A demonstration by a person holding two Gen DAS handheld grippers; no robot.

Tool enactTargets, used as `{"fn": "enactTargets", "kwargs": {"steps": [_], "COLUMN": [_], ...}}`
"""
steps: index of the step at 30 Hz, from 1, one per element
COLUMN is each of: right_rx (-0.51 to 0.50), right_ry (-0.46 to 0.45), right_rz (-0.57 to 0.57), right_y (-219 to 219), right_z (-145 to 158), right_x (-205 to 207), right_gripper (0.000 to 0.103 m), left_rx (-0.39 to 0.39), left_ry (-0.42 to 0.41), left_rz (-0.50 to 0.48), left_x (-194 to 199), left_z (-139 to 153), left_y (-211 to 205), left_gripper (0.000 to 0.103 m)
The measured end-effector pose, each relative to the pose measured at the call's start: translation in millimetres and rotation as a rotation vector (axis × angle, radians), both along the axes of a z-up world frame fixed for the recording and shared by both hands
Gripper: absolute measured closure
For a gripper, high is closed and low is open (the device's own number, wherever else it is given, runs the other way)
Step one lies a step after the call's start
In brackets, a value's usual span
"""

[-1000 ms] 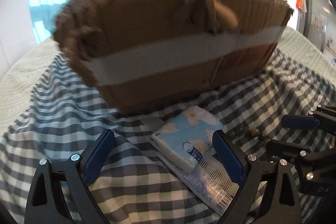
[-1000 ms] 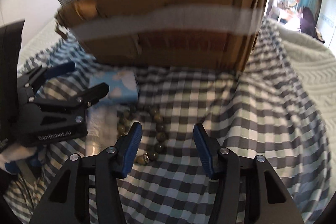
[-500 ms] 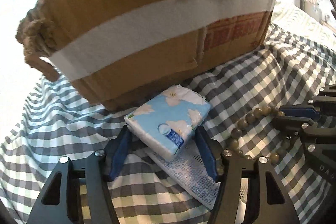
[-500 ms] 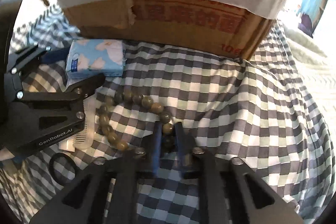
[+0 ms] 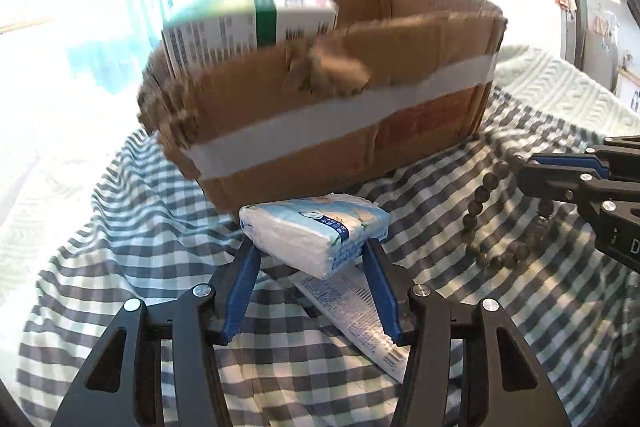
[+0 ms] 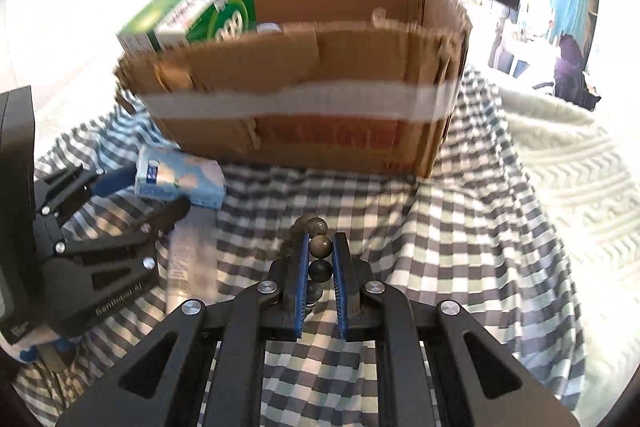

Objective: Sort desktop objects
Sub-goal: 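Lift the tissue pack and bracelet with both grippers over the box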

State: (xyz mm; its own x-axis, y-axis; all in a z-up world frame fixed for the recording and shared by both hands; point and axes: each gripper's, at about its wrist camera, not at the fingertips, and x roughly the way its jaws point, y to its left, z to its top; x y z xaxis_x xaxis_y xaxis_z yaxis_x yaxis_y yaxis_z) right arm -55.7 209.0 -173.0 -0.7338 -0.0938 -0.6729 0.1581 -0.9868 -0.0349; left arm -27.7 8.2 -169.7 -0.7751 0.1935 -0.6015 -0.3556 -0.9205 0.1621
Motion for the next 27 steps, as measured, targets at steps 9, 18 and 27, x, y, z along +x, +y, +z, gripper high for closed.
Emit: {"fn": "enactTargets", "kwargs": {"steps": [9, 18, 27], "right_rx": [-0.043, -0.086, -0.087], "right_ry": [0.113, 0.210, 0.326], "right_rz": [0.008, 0.018, 0.007], "right_y": [-13.8, -9.7, -8.6], "right_z": [31.1, 65.9, 113.0], "right_x": [-2.2, 18.0, 39.4], "right_gripper": [0.092, 0.092, 0.092], "left_rx": [0.030, 0.103, 0.164], "left_ry": [0.063, 0.137, 0.236], "left_rz": [0.009, 0.034, 0.038], "left_x": [29.0, 45.4, 53.7], "left_z": [33.0, 69.9, 117.4], "left_y": [7.9, 6.3, -0.8], "left_gripper": [0.049, 0.049, 0.049]}}
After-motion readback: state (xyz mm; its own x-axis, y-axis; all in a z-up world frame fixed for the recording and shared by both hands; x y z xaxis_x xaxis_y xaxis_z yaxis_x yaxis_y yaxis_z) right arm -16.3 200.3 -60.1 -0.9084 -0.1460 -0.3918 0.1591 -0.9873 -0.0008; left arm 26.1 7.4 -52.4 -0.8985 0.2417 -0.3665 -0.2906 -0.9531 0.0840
